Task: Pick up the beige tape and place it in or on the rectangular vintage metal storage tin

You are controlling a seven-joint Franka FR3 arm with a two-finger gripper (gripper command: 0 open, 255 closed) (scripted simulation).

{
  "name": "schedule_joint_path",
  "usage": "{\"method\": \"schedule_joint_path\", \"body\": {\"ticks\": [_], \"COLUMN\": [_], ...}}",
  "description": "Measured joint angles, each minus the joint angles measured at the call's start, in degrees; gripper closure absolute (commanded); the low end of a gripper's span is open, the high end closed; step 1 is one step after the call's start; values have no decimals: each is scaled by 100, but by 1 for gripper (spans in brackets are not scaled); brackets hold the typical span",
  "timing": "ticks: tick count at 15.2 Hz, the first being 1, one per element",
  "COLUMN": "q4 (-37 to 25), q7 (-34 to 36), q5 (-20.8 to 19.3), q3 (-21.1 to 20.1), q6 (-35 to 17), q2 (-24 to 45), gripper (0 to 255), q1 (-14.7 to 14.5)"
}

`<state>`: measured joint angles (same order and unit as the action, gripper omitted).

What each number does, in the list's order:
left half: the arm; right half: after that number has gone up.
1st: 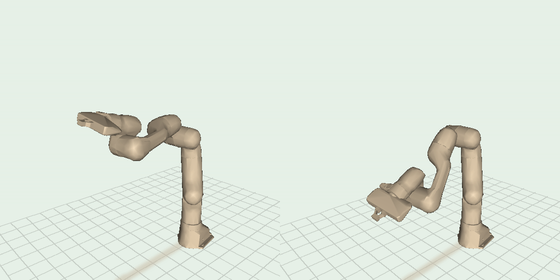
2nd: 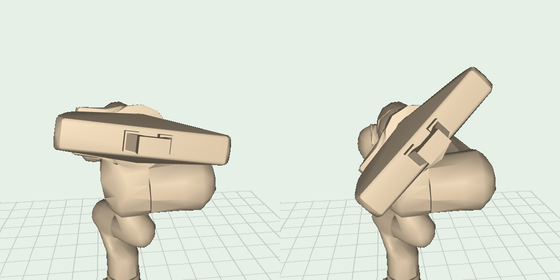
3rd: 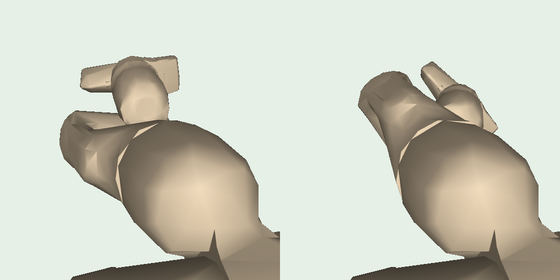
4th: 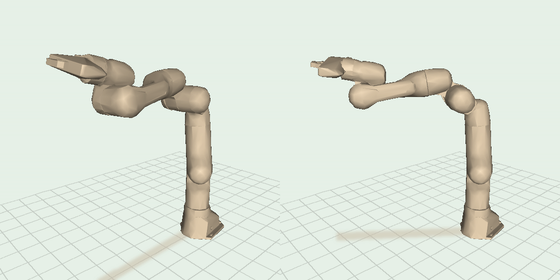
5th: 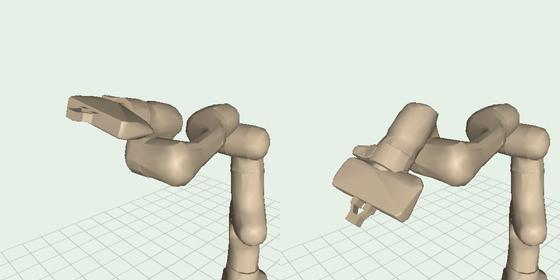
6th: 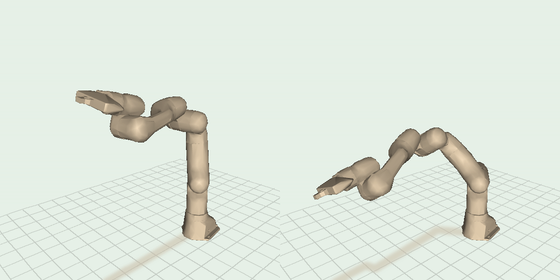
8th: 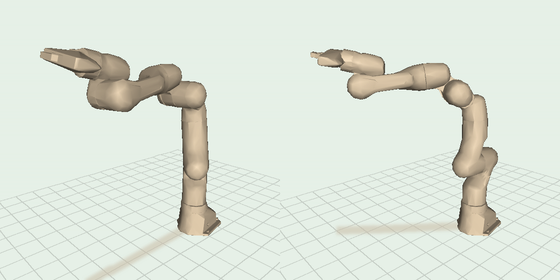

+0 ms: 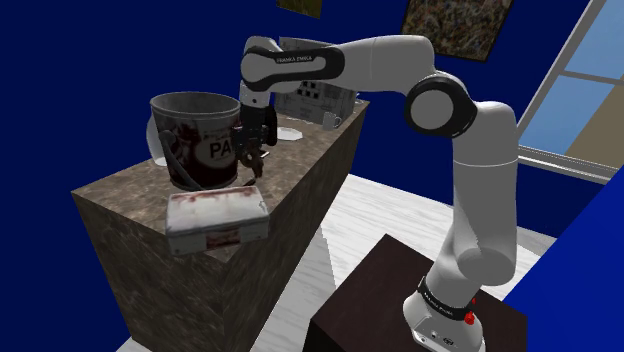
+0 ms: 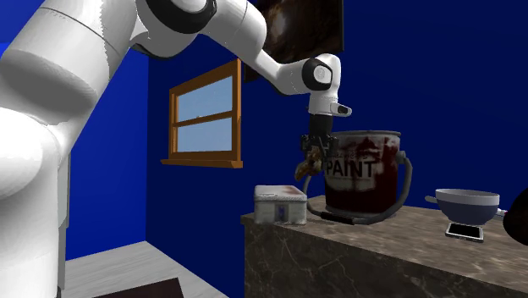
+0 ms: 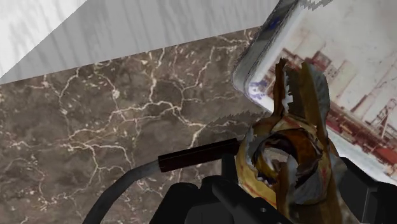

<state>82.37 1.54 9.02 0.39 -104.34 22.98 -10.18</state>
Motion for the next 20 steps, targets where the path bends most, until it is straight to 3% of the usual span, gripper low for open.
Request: {"method": "schedule_joint_path", "body": {"ticks": [11,20], "q4": [497,868], "q7": [1219,1300], "q5": [-125,-125], "q3": [-379,-423], "q6": [-463,-1021], "q2": [-216,-46], "gripper": [255,255], "q1": [-883,-989]}}
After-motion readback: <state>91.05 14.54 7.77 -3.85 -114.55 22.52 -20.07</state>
